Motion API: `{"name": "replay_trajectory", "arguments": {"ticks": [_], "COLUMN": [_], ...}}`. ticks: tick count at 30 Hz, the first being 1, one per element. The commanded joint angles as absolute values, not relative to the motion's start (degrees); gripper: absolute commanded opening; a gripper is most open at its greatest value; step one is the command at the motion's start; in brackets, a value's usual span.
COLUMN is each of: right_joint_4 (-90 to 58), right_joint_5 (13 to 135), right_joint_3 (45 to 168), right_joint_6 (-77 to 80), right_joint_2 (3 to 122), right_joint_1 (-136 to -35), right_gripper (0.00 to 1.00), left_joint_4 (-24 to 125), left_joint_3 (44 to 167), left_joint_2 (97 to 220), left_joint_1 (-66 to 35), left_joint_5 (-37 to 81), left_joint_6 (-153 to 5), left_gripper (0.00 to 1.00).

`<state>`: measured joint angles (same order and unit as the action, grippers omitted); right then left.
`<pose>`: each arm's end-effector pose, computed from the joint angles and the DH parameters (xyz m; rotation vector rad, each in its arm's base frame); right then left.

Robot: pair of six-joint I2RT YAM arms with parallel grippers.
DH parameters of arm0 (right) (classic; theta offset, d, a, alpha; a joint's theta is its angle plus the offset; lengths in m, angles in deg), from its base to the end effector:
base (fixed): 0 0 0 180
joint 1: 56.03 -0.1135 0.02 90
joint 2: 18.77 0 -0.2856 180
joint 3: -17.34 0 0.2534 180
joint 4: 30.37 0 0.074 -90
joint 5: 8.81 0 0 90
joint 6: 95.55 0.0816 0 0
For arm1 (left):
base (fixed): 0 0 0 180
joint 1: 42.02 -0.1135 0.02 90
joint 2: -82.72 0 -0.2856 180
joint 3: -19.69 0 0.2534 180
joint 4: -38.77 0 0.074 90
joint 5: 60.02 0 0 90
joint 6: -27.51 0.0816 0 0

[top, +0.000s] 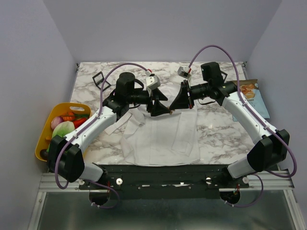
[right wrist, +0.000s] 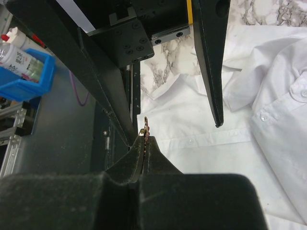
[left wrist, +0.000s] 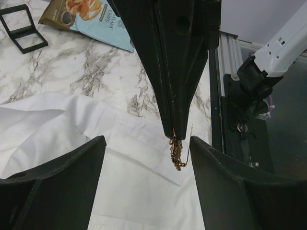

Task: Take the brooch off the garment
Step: Close the brooch.

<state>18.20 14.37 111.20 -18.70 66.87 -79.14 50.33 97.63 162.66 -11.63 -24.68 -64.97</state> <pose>0.2740 0.1985 0.3658 -1.2055 1.7153 1.3983 0.2606 -0.2300 0.3574 1.1102 1.5225 -1.2540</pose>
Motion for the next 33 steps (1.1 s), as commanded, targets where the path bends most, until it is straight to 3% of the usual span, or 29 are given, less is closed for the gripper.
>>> {"name": "replay_trajectory", "arguments": {"ticks": [1, 33], "right_joint_4": [19.01, 19.01], "right_joint_5": [12.55, 11.94], "right_joint_3": [110.49, 110.49], "right_joint_6": [-19.35, -19.26], "right_joint_2": [66.04, 65.87], "right_joint_1": [-78.88, -78.88], "right_gripper": [0.0, 0.0], "left_joint_4": [49.3, 49.92], "left_joint_3": [97.02, 96.75], "left_joint_2": [163.23, 163.75], "left_joint_1": [-11.79, -11.96], "left_joint_5": [-24.34, -22.49], "left_joint_6": [-65.39, -64.33], "left_gripper": [0.8, 0.75]}}
